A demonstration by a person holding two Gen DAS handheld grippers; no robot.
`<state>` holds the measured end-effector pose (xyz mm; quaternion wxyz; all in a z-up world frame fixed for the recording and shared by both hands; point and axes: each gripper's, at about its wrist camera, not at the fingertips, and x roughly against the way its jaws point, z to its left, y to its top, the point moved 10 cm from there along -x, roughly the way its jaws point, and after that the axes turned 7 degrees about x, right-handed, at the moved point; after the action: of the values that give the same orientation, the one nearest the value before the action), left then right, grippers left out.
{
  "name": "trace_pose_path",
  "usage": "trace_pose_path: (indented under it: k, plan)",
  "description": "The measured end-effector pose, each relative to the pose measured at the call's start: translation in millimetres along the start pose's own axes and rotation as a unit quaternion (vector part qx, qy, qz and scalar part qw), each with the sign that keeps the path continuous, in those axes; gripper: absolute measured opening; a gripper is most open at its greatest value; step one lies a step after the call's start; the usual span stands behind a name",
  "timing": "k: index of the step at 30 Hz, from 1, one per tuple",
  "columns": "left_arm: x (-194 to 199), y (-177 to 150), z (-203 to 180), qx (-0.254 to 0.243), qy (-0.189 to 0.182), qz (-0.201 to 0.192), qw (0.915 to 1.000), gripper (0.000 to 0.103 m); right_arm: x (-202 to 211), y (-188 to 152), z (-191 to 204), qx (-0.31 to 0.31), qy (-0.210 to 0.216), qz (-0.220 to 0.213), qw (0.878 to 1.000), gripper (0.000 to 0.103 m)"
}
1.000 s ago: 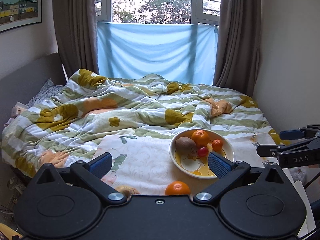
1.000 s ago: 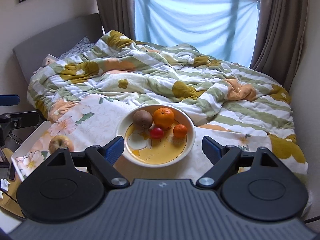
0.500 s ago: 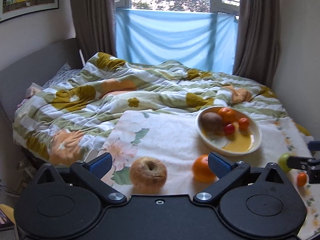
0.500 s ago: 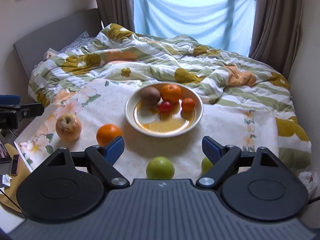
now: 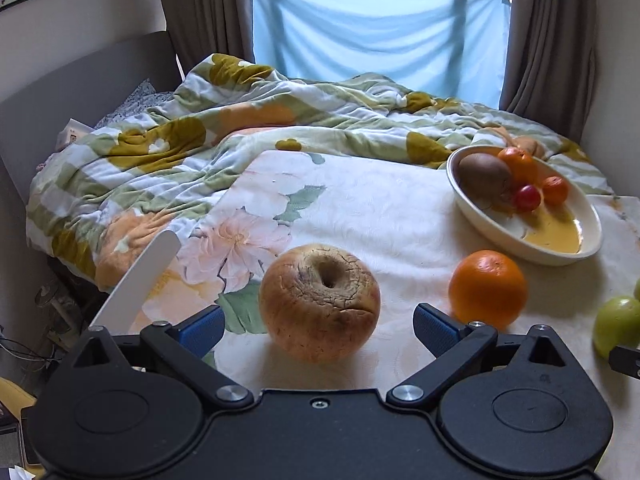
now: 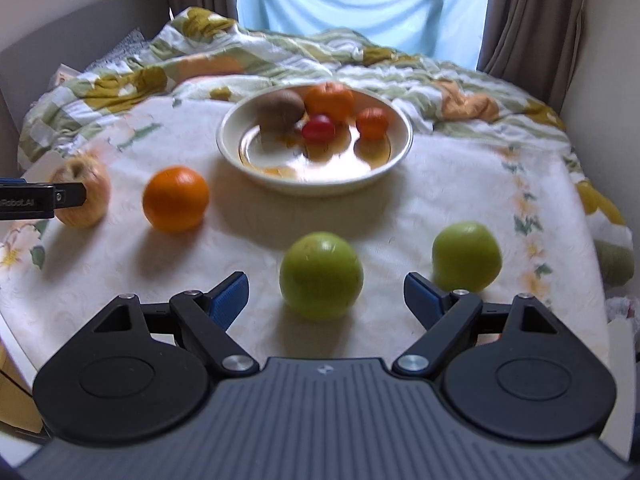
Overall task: Organize fruits
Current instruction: 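Grasp the wrinkled apple with the left tool while the right tool grasps a green apple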
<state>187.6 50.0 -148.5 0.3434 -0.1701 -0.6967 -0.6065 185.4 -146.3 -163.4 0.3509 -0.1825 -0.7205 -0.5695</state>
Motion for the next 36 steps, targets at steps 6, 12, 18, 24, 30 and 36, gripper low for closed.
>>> trace_pose_path:
  k: [6,12,18,24,30,36]
  plan:
    - [-15,1,-2,-0.013,0.012,0.004,0.9998,0.094,-17,-7,-2,-0.011,-0.002,0.022,1.000,0.099]
    - [-22,-2,0,-0.018,0.004,0.018,0.9997,0.078,-25,-8,-3,-0.027,0.003,0.031,0.999,0.097]
    - [-20,-3,2,-0.008,-0.003,0.022,0.9997,0.077,-25,-3,-1,-0.017,0.004,0.026,1.000,0.092]
    - [-14,-8,1,-0.015,-0.005,0.025,0.9996,0.077,-30,0,-1,-0.017,0.012,0.028,0.999,0.082]
    - [-10,-13,0,-0.012,-0.003,0.032,0.9994,0.077,-32,4,4,-0.004,0.021,0.024,0.999,0.079]
    - [-2,-20,-3,-0.013,-0.008,0.033,0.9994,0.077,-37,4,1,-0.001,0.022,0.033,0.999,0.071]
